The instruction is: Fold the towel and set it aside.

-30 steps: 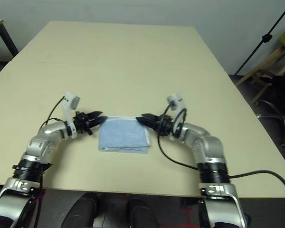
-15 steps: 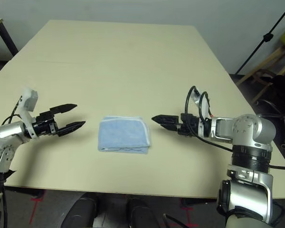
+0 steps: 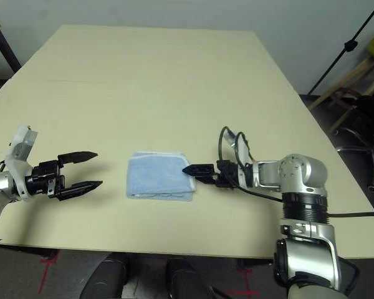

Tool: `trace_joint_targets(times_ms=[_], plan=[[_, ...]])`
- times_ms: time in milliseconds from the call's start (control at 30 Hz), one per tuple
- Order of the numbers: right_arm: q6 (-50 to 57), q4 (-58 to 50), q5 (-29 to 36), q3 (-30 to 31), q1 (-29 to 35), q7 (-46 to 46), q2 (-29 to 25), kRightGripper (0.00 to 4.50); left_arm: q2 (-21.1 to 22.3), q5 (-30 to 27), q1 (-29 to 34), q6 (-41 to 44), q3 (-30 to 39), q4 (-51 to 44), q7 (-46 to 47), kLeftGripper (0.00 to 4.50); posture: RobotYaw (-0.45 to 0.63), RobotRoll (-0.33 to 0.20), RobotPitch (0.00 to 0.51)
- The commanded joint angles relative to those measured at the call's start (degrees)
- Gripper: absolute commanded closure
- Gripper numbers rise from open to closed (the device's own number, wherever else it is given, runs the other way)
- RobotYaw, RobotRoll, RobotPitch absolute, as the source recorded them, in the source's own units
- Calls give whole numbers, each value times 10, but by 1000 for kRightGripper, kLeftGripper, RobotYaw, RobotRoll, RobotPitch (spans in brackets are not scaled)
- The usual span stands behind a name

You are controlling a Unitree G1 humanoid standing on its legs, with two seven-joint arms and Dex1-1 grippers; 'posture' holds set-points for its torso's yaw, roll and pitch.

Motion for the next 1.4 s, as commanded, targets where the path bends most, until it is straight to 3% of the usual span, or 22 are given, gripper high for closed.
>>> trace_joint_targets(times_ms=[33, 100, 167, 500, 533, 800, 1033, 1200, 1400], plan=[[22, 14, -11, 5, -11, -29, 25, 0, -3, -1, 14, 4, -9, -18, 4, 34, 185, 0, 126], [22, 17, -14, 2, -14, -37, 34, 0, -4, -2, 15, 5, -12, -21, 6, 34, 185, 0, 126], [22, 18, -13, 0, -15, -44, 40, 592, -6, 0, 16, 4, -14, -21, 9, 0, 186, 0, 125], [22, -13, -8, -73, 9, -90, 94, 4288, 1, 3, 20, 11, -23, -20, 3, 0, 172, 0, 124], [17, -13, -10, -90, 6, -97, 101, 4483, 2, 3, 19, 11, -23, -17, 1, 0, 168, 0, 124], [-107, 14, -8, -265, -50, -195, 140, 4483, -1, 11, -2, 5, -31, 9, -9, 0, 146, 0, 117], [-356, 47, -20, -394, -78, -325, 126, 4483, -8, 20, -22, -9, -40, 39, -20, 0, 122, 0, 110], [-479, 43, -31, -414, -47, -403, 140, 4483, -13, 25, -28, -17, -43, 51, -23, 0, 118, 0, 110], [-497, 8, -6, -395, -1, -452, 178, 4483, -18, 28, -27, -18, -43, 50, -21, 0, 117, 0, 113]])
